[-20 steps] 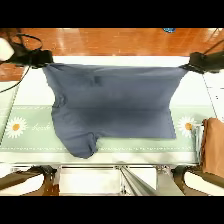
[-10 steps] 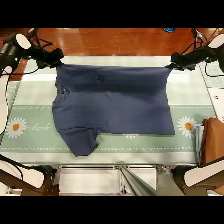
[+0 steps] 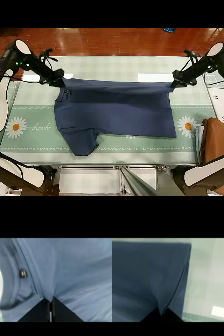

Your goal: Fold the shirts.

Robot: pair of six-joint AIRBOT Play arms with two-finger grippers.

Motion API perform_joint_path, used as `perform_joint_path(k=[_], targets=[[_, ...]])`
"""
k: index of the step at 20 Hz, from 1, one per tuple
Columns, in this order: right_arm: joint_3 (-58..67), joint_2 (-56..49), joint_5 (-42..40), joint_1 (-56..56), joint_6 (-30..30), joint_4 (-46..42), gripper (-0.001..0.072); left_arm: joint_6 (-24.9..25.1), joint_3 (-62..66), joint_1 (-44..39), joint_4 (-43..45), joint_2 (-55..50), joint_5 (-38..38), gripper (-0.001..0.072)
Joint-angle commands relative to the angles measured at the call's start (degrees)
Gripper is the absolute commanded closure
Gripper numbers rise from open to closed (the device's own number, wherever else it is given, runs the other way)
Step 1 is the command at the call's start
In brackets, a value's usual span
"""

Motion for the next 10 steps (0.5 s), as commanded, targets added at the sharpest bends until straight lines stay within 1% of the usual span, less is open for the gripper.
perform_joint_path(k=[1, 3, 6, 7, 8, 9, 10], targets=[[-4.85, -0.02, 0.09, -0.02, -0.31, -0.35, 0.0687, 2.51, -4.42, 0.07, -0.33, -0.09, -1.27, 0.0692], [-6.75, -0.02, -1.11, -0.02, -0.26, 0.28, 0.0687, 2.47, -5.57, 0.22, -0.24, -0.26, -1.75, 0.0692], [-7.82, -0.02, -0.46, -0.02, 0.28, 0.07, 0.0686, 2.45, -5.55, 0.81, -0.24, -0.42, -5.03, 0.0692], [-7.82, -0.02, 0.09, 0.04, 1.88, 0.15, 0.0628, 1.97, -5.55, 0.9, -0.2, -0.44, -6.49, 0.067], [-7.82, 0.13, 1.2, 0.02, 2.82, 0.07, 0.0379, 1.84, -5.55, 0.98, -0.15, -0.42, -8.37, 0.0523], [-7.82, 0.79, 2.36, 0.02, 2.75, -0.11, 0.03, 1.77, -5.53, 1.01, 0.5, -0.26, -10.4, 0.0282], [-7.82, 2.01, 2.78, -0.15, 2.86, -0.9, 0.0299, 0.28, -5.55, 1.11, 2.14, 0.24, -11.52, 0.02]])
